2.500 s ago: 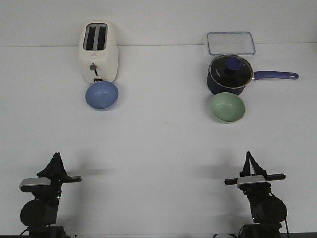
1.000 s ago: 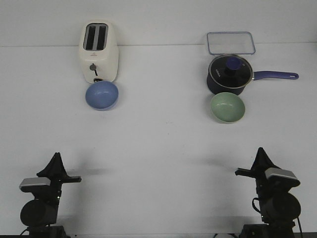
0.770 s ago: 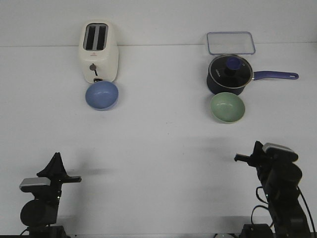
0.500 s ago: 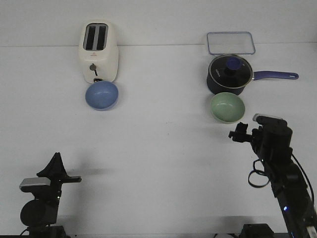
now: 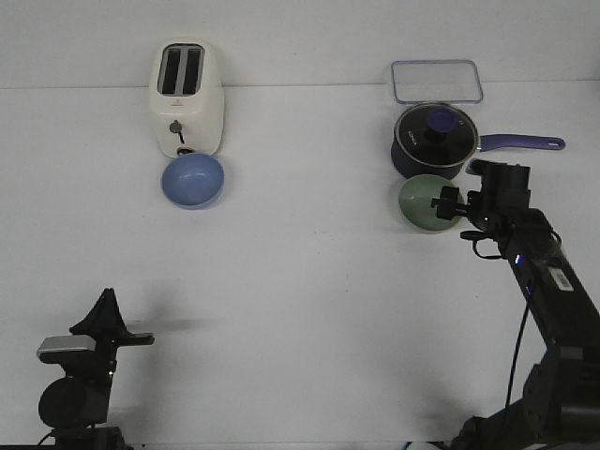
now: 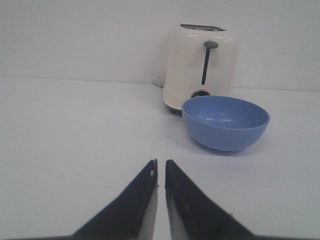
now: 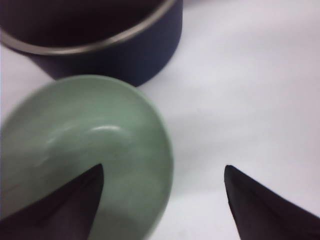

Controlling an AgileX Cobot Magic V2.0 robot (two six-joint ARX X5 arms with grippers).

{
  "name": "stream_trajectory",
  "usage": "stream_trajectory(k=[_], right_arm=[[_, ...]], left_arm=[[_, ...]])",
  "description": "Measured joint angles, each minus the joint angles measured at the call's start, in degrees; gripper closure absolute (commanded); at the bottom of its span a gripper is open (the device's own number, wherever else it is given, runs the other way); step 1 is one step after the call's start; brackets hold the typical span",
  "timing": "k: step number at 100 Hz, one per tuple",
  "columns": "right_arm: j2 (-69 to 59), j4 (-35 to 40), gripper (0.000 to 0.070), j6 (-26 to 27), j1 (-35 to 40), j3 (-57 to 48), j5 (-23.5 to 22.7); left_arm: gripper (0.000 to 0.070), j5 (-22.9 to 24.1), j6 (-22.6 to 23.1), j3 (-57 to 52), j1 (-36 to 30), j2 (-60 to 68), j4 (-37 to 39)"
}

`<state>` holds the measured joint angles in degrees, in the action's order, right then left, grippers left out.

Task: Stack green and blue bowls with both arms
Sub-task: 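Reach the right gripper forward to the pale green bowl's rim, then close the right gripper on the green bowl rim and lift it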

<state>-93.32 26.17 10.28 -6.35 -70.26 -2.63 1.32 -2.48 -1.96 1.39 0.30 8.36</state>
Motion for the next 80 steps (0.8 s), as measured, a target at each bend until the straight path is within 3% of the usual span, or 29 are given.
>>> stream_trajectory(k=[6,7,10,23,46,80], right_arm=[[-2.78,0.00,0.0260,0.00,-0.09,-1.05,-0.35],[-3.56,0.02,0.0298,0.00,-0.09,-1.31,-0.39],[-4.26,-0.02,0.0329,0.00,-0.09,-1.49,-0.44],[-6.05,0.37,0.0700,-0.11,-0.09,-1.60,-0.85],[-4.61,2.14,0.0700,-1.31,-0.09,-2.12,-3.52],[15.63,9.51,0.0700,-1.90,3.21,-0.87,-10.05]], left_arm=[[0.0685,0.00,0.02,0.00,0.00,0.00,0.00],[0.0685,0.00,0.02,0.00,0.00,0.00,0.00],[0.0685,0.00,0.00,0.00,0.00,0.00,0.00],[0.0685,0.00,0.00,0.00,0.00,0.00,0.02],[0.0685,0.00,0.00,0.00,0.00,0.00,0.00],[0.0685,0.00,0.02,0.00,0.00,0.00,0.00]])
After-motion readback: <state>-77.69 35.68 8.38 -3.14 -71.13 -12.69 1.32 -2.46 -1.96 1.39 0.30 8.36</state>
